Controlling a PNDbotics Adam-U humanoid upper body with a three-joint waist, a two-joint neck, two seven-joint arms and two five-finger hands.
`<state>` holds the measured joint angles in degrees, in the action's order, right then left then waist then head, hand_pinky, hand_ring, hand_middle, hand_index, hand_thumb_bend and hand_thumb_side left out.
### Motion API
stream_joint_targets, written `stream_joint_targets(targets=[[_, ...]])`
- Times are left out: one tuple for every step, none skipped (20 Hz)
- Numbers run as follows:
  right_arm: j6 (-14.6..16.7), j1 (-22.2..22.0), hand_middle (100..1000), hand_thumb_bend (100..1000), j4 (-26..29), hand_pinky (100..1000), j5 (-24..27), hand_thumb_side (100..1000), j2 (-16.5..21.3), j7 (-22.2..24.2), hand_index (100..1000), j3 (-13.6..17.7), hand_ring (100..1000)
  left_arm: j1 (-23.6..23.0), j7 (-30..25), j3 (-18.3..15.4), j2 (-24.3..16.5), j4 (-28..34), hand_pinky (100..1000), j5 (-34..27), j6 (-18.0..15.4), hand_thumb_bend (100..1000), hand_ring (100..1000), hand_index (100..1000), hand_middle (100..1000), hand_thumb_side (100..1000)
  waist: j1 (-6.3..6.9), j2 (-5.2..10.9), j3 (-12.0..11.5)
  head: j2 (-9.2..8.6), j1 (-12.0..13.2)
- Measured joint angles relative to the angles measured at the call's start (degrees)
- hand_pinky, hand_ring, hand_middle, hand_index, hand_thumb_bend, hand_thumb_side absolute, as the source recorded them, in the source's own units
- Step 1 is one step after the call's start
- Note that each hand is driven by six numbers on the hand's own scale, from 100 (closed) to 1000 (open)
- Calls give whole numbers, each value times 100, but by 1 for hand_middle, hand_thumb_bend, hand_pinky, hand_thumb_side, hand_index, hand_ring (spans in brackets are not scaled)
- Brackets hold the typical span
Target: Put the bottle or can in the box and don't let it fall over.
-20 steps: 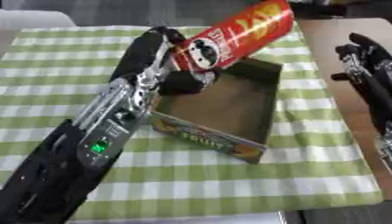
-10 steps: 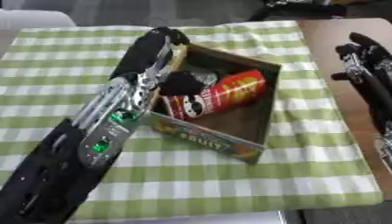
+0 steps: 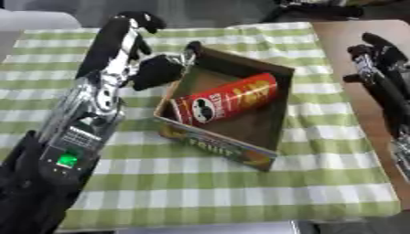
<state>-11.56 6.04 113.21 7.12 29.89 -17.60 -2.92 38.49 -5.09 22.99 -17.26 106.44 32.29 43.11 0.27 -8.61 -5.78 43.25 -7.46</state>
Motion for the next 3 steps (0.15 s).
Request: stream_joint_targets(targets=[[-2,0,783,100,0,678,0,654,0,-7,932,8,910,-133,115,-102,-133,89,556,-137,14,288,574,769,690,606,-2,0,-23,0,-23],[-2,-1,783,100,1,678,0,654,0,-11,932,9,910,-277,243,-204,-263,165,554,-273,24,280,571,768,687,610,-2,3,-44,0,-41],[-2,-1,783,100,1,678,0,654,0,-13,932,10,910,-395,353,-283,-363,213,550,-391,25,271,567,768,683,619,-2,5,-61,0,-59]])
